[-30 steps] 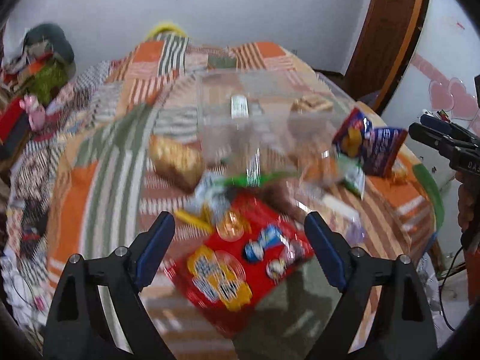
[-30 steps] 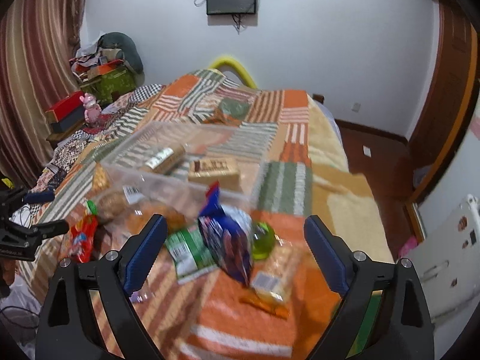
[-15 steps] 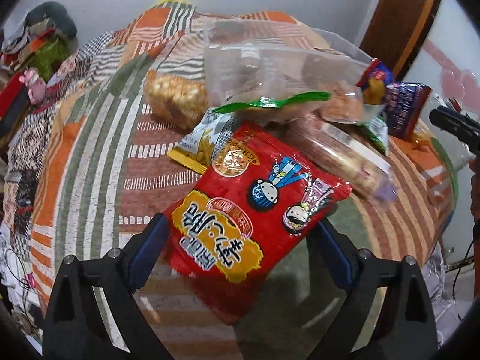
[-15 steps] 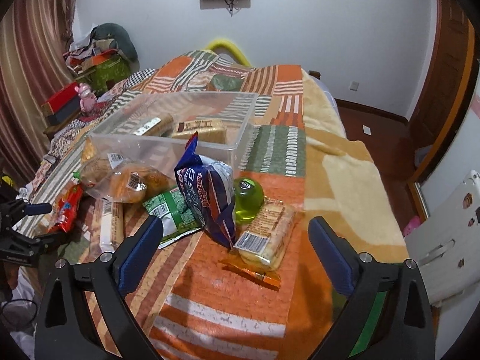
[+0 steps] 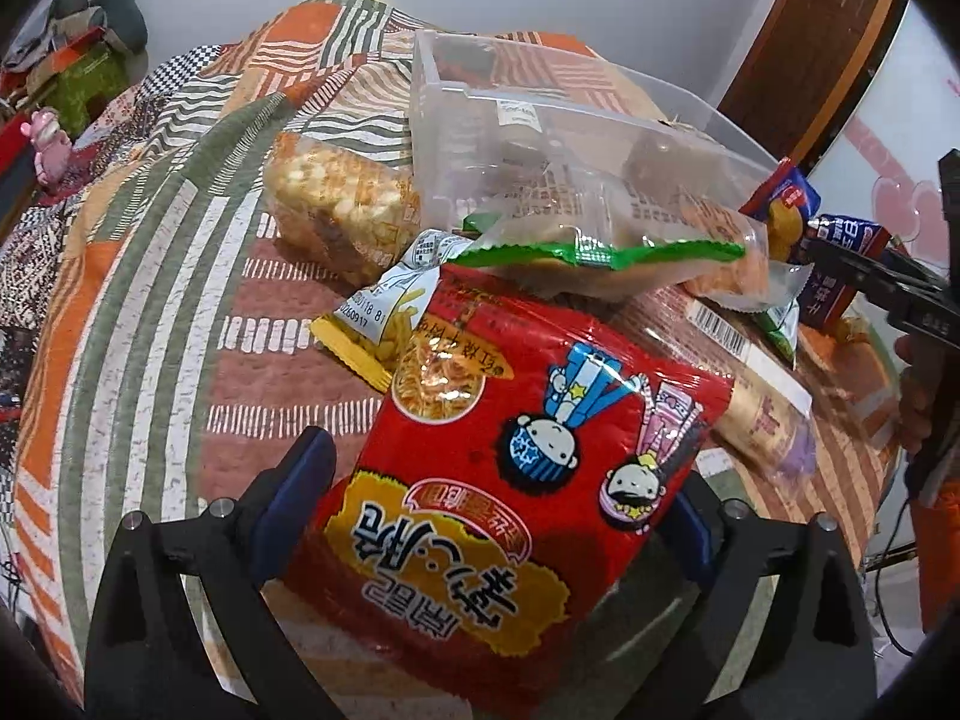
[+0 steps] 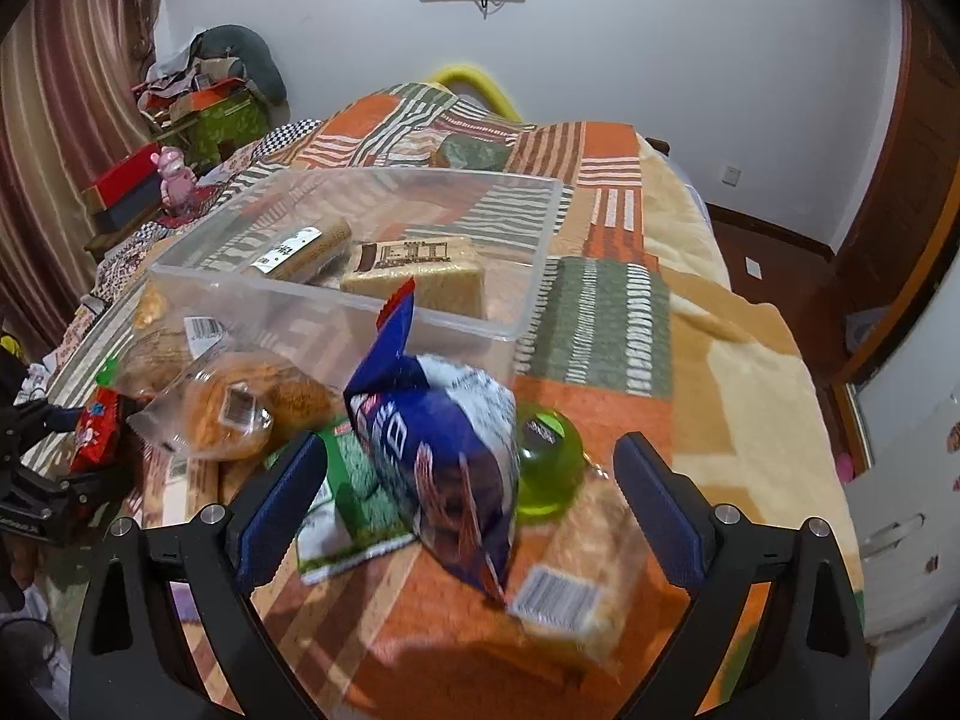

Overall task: Organize snacks
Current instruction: 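Grasp the red cartoon snack bag with the left tool while the right tool grasps the blue bag, then carry the red bag with the left tool while the right tool carries the blue bag into the box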

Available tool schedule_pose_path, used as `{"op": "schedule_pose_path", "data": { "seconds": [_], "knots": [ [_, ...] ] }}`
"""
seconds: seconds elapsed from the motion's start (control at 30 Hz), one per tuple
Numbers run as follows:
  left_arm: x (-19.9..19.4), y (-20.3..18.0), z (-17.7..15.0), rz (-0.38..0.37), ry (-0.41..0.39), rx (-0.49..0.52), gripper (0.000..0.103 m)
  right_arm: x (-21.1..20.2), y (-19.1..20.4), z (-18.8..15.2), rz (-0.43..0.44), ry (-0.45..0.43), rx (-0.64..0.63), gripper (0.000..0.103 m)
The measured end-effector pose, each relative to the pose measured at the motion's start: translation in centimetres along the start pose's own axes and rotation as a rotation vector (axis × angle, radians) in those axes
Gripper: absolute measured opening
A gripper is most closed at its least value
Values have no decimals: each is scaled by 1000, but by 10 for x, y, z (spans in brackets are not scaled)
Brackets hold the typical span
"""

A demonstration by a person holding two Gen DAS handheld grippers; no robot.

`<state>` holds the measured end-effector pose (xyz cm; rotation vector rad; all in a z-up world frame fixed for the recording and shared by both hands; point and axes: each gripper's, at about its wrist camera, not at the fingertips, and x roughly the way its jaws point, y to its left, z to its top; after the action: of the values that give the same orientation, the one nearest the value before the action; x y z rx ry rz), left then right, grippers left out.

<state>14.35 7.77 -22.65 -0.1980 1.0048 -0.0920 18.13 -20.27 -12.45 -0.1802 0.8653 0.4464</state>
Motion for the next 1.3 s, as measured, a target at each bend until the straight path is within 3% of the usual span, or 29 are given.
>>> {"op": "schedule_pose_path", "data": {
  "seconds": [0.03, 0.1, 0.17, 0.23, 0.37, 0.7, 1.03, 1.3],
  "knots": [
    [0, 0, 0, -2, -4, 4, 96, 2, 0, 1, 5, 5, 2, 88],
    [-1, -3, 0, -6, -18, 25, 81, 7, -1, 2, 25, 24, 14, 75],
    [-4, -10, -1, -8, -28, 53, 73, 8, -1, 0, 38, 30, 33, 71],
    [-5, -14, -1, 1, -37, 63, 72, 2, 4, -1, 60, 23, 13, 53],
    [-8, -16, 0, 15, -40, 57, 71, -6, 14, -5, 38, 17, -22, 47],
    [-62, -21, 6, 46, -160, 59, 71, -41, 6, 1, 53, -51, -11, 44],
    [-96, -30, 53, 50, -295, 69, 71, -62, 12, 26, 63, -149, -4, 44],
    [-90, -39, 94, 58, -340, 81, 71, -57, 23, 49, 87, -204, 5, 44]
  ]
}}
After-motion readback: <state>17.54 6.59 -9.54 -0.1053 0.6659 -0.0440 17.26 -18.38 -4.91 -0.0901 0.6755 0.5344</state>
